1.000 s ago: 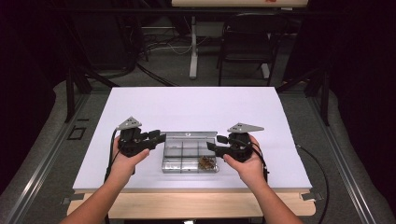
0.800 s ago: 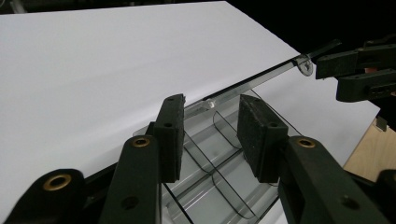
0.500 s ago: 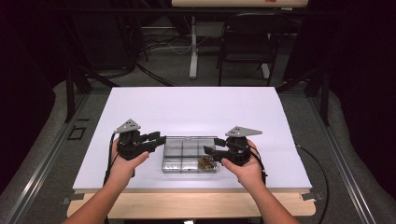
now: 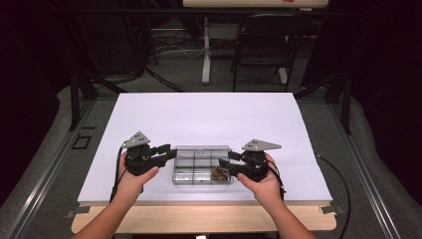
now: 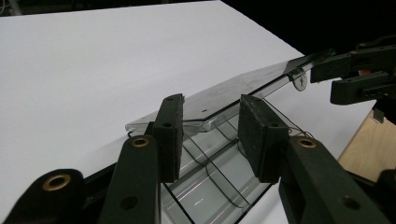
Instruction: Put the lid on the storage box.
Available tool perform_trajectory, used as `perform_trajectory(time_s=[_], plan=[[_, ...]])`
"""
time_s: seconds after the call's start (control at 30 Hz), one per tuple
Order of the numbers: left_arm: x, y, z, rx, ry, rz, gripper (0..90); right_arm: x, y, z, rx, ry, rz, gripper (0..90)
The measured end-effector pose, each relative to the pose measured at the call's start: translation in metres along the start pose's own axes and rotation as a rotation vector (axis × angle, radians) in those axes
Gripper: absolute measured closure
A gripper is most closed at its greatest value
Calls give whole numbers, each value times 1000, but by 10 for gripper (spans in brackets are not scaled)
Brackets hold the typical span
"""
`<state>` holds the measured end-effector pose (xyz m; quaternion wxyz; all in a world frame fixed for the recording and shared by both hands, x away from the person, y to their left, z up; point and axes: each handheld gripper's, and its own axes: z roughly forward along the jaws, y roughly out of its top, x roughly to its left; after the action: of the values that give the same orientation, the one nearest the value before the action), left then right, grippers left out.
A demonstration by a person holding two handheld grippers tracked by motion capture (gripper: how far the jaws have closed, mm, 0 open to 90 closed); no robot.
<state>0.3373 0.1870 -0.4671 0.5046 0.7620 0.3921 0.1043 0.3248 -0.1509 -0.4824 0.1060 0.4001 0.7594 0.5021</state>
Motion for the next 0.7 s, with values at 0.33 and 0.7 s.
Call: perform_trajectory(time_s=[0.33, 0.7], plan=[[-2, -7, -1, 2, -7, -7, 615, 0, -4, 1, 15, 6, 5, 570], [-3, -13, -1, 3, -13, -10, 614, 1, -8, 2, 19, 9, 2, 613]])
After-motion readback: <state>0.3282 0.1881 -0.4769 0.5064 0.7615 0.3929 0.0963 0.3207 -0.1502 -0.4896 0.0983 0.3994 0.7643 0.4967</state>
